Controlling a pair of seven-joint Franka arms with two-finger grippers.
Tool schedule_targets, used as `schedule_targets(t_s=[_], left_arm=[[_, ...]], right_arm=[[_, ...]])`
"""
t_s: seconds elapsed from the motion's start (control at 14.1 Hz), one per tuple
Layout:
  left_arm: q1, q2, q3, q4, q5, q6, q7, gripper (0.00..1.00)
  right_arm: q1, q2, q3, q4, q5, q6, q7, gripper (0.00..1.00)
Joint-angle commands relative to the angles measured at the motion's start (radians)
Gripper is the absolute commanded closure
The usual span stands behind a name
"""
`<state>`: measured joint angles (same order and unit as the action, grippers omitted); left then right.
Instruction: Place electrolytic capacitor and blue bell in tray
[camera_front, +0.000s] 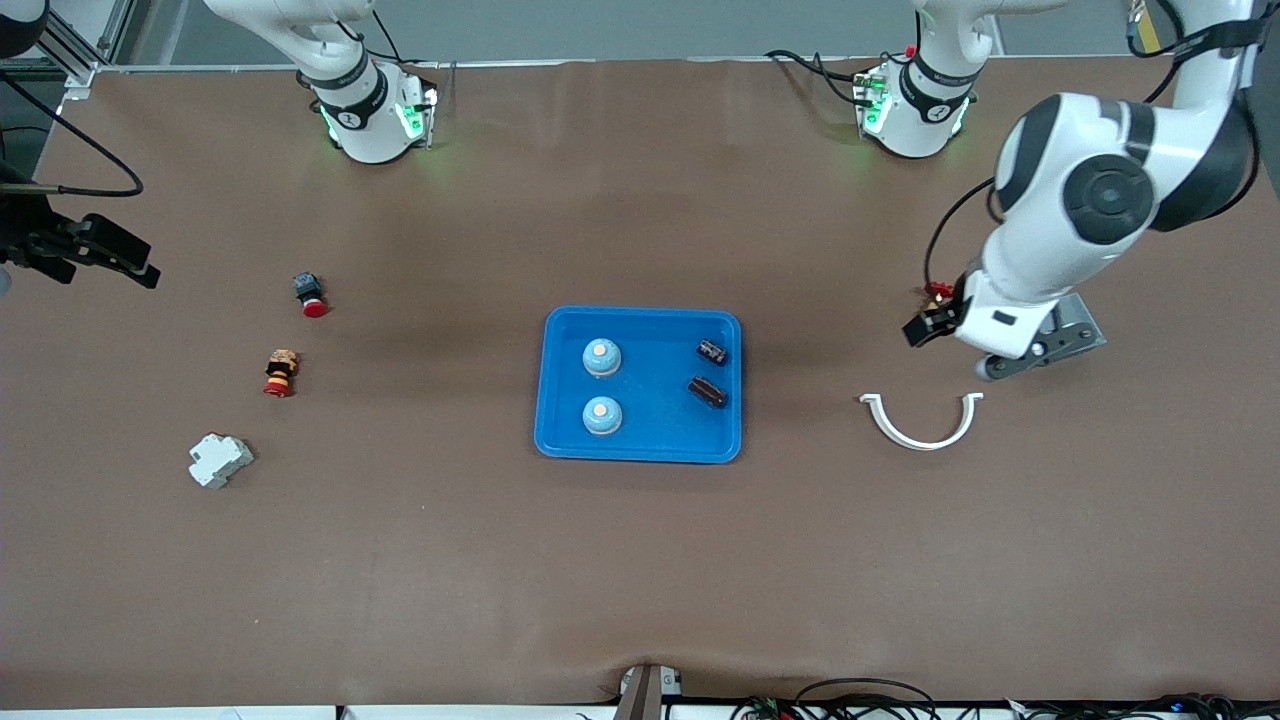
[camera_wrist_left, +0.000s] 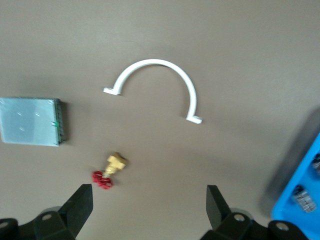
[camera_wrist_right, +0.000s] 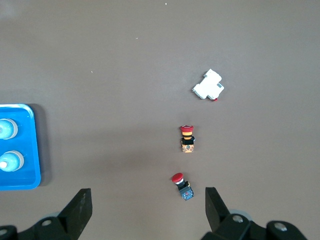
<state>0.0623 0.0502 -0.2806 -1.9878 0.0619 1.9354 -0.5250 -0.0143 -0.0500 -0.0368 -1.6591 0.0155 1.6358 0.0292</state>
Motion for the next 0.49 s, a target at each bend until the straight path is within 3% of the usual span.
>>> schedule_targets(t_s=[0.0, 0.28, 0.42], left_arm=[[0.077, -0.082, -0.009, -0.083, -0.037, 0.010, 0.179, 0.00], [0.132, -0.098, -0.006, -0.075, -0.057, 0.011, 0.307, 0.00], [0.168, -0.092, -0.002, -0.022, -0.083, 0.008, 0.353, 0.00]], right_arm=[[-0.004, -0.007, 0.003, 0.005, -0.005, -0.010, 0.014, 0.00], [-0.004, -0.005, 0.003, 0.005, -0.005, -0.008, 0.014, 0.00], [-0.006, -0.005, 0.003, 0.005, -0.003, -0.008, 0.014, 0.00]])
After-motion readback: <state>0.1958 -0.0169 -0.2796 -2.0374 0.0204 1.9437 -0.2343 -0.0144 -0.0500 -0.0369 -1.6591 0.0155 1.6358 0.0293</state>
